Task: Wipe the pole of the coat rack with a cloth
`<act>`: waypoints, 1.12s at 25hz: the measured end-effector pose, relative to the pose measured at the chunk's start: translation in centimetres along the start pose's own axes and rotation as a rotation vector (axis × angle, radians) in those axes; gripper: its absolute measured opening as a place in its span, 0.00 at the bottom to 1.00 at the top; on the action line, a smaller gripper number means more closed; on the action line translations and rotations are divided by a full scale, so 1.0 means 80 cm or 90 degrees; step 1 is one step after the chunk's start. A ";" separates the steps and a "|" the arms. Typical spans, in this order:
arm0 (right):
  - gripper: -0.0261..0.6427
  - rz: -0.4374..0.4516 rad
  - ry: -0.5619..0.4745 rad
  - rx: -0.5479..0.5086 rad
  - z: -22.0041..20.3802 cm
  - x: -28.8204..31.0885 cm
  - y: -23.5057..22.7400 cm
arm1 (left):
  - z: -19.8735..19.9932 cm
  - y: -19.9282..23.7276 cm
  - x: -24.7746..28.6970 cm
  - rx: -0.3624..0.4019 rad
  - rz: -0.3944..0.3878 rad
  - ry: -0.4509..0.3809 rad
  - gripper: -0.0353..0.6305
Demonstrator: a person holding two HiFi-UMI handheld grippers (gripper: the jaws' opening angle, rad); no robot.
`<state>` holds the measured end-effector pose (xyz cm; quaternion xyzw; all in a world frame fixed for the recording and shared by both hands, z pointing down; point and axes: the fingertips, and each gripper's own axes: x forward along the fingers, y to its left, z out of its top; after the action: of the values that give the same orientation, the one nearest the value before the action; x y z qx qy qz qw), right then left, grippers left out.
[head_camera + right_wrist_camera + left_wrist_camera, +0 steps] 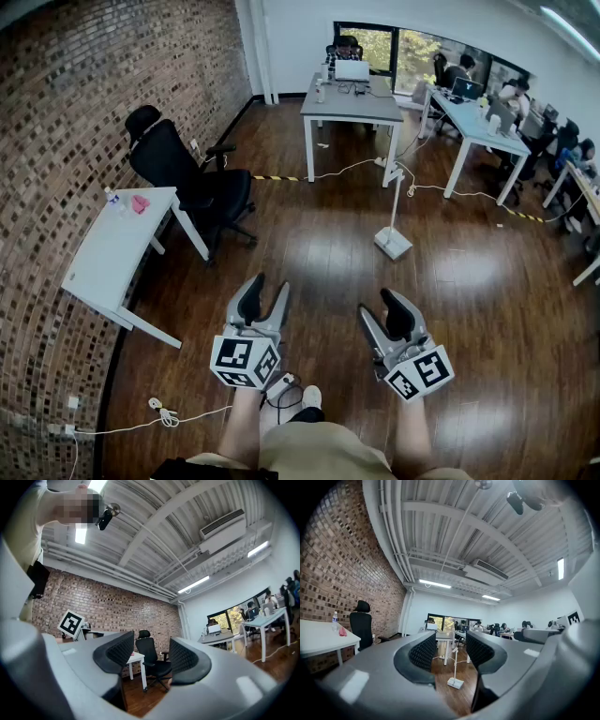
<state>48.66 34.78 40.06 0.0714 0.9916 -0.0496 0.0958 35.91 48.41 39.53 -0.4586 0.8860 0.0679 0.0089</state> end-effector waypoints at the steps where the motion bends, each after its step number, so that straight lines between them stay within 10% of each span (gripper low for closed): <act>1: 0.37 0.000 -0.004 -0.001 0.001 0.016 -0.004 | 0.001 0.012 0.010 0.006 0.000 -0.005 0.32; 28: 0.37 0.201 0.013 -0.018 -0.045 0.383 -0.186 | -0.007 0.222 0.293 -0.013 0.133 -0.018 0.31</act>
<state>16.00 24.54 38.78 0.2257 0.9695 -0.0193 0.0936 7.91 39.47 40.24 -0.3625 0.9282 0.0837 0.0096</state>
